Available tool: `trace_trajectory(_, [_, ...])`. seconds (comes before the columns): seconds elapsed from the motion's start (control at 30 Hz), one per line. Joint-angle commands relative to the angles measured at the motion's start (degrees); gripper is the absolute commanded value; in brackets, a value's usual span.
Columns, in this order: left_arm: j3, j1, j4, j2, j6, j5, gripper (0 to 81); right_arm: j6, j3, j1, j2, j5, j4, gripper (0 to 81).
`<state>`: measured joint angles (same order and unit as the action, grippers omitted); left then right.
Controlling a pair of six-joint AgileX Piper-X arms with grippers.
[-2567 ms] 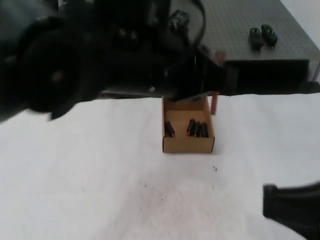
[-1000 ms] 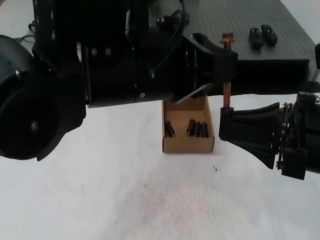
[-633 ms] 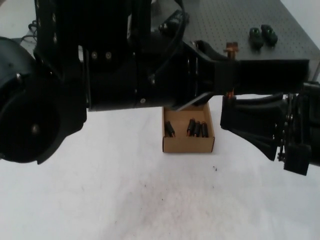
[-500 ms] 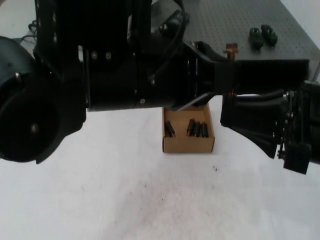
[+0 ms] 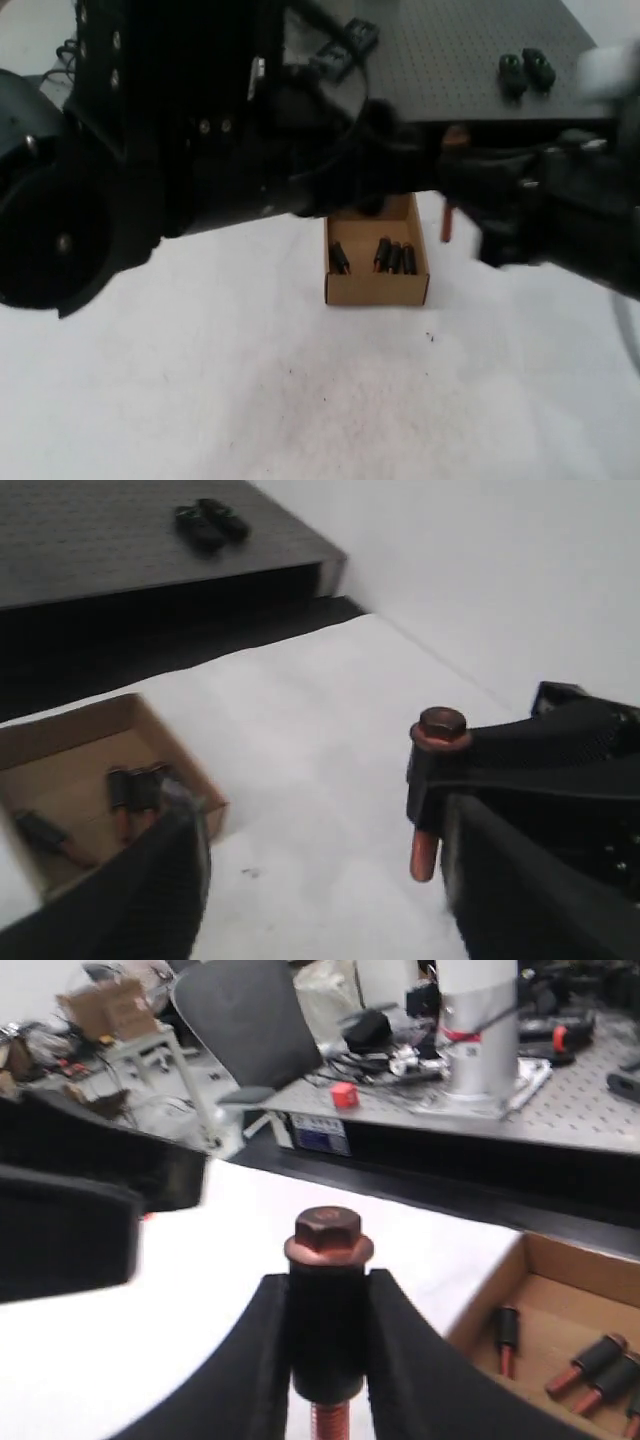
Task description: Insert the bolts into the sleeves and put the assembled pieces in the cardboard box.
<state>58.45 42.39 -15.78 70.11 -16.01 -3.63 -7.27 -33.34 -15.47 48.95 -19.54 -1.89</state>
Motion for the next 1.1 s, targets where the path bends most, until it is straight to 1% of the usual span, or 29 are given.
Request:
trace_trajectory(0.0, [-0.3,-1.1,-1.8,-1.3,1.8,2.4,38.5,4.6,-6.2,0.3,17.0,9.1,-1.5,0.9])
trace_trajectory(0.03, [-1.0,-1.5,-1.8,-1.6,2.3,2.6,34.9,5.0,-8.1,0.3,20.8,10.7,-1.5,0.9])
trace_trajectory(0.13, [-3.7,-2.8,-1.8,-2.9,2.3,4.1,18.1,5.2,-14.4,0.3,32.2,17.4,-1.5,0.9])
trace_trajectory(0.23, [-7.5,-4.1,-1.8,-4.9,2.3,4.6,0.0,5.2,-21.2,0.0,41.9,20.8,-0.7,0.9])
trace_trajectory(0.37, [-13.4,-5.1,-1.8,-8.5,2.3,5.2,0.0,5.2,-30.1,0.0,52.8,22.4,1.9,0.9])
trace_trajectory(0.47, [-17.1,-5.1,-1.8,-11.9,2.3,9.4,0.0,5.2,-36.0,0.0,59.0,23.3,4.6,0.9])
trace_trajectory(0.57, [-20.3,-5.1,-1.8,-16.2,1.8,11.9,0.0,5.1,-40.1,0.0,62.8,23.9,7.1,0.9])
trace_trajectory(0.7, [-24.0,-5.1,-1.6,-21.3,-1.9,12.5,0.0,4.2,-43.0,0.0,66.1,24.1,10.9,0.9])
trace_trajectory(0.87, [-27.7,-5.1,-1.6,-26.0,-3.7,12.5,0.0,3.8,-42.9,0.0,67.6,22.6,11.5,0.4])
trace_trajectory(0.93, [-29.6,-5.1,-1.6,-27.5,-5.0,12.5,0.0,3.8,-42.8,0.0,67.6,21.0,11.9,7.3])
trace_trajectory(1.0, [-31.3,-5.1,-1.6,-28.7,-5.9,12.5,0.0,3.8,-42.8,0.0,67.6,20.4,12.2,18.5])
trace_trajectory(1.07, [-33.0,-5.1,-1.6,-29.9,-5.9,12.5,0.0,3.8,-42.8,0.0,67.4,20.0,12.2,33.0])
